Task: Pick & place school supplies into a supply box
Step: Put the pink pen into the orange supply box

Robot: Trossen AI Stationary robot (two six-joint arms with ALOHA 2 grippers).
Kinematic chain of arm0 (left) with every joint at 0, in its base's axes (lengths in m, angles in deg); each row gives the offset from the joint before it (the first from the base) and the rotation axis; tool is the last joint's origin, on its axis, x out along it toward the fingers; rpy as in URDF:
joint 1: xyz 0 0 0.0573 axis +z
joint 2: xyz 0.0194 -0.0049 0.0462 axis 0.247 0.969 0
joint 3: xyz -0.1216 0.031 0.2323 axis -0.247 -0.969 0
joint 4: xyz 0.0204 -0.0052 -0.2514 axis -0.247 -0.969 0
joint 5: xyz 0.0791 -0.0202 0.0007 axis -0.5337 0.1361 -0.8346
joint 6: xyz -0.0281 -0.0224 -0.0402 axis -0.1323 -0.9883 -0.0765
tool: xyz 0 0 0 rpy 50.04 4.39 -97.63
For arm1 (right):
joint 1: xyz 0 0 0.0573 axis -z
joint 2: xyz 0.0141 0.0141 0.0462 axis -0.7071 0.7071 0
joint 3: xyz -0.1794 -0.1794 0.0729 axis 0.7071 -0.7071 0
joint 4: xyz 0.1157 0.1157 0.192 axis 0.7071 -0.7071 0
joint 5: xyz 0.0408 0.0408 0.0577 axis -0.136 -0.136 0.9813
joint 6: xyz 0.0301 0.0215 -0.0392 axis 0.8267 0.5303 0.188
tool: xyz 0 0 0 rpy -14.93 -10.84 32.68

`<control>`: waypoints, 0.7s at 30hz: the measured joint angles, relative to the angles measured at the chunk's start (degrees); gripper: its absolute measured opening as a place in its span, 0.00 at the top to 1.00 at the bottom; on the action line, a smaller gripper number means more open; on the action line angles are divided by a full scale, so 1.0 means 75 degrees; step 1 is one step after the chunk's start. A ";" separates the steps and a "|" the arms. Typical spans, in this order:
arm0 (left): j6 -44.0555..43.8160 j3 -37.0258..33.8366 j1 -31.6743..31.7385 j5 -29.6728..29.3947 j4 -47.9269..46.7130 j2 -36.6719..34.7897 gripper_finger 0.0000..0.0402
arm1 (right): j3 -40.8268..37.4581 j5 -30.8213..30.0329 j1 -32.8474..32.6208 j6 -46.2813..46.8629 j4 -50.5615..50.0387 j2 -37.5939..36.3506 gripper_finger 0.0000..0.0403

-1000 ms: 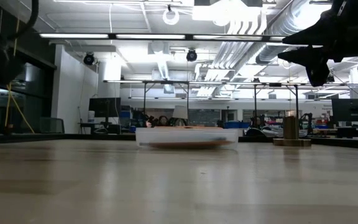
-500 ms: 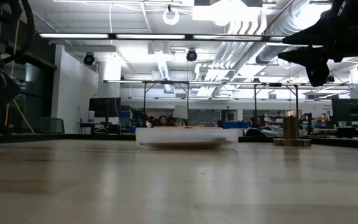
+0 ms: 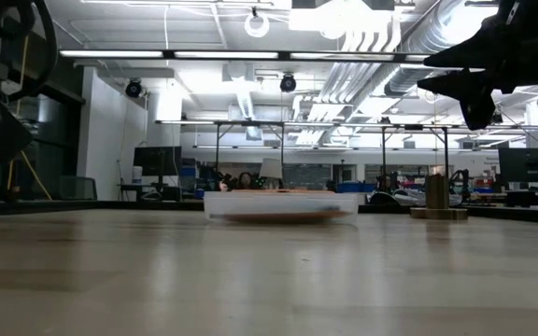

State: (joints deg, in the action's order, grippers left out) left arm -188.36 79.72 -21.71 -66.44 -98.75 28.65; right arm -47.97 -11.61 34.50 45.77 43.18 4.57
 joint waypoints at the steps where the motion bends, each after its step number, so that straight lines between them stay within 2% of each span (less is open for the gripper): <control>1: 0.0028 0.0000 0.0000 -0.0003 -0.0003 0.0003 0.51 | 0.0000 -0.0002 0.0000 0.0000 0.0000 0.0000 0.65; 16: 0.0195 0.0000 0.0000 0.0020 -0.0050 0.0017 0.52 | 0.0000 -0.0017 0.0000 0.0000 -0.0001 0.0000 0.65; 21: 0.0167 0.0000 0.0000 0.0015 -0.0123 0.0020 0.59 | 0.0000 -0.0017 0.0000 0.0000 -0.0001 -0.0003 0.65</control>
State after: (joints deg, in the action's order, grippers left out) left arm -187.11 79.72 -21.71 -66.33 -99.67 28.80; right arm -47.97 -11.73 34.50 45.77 43.17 4.55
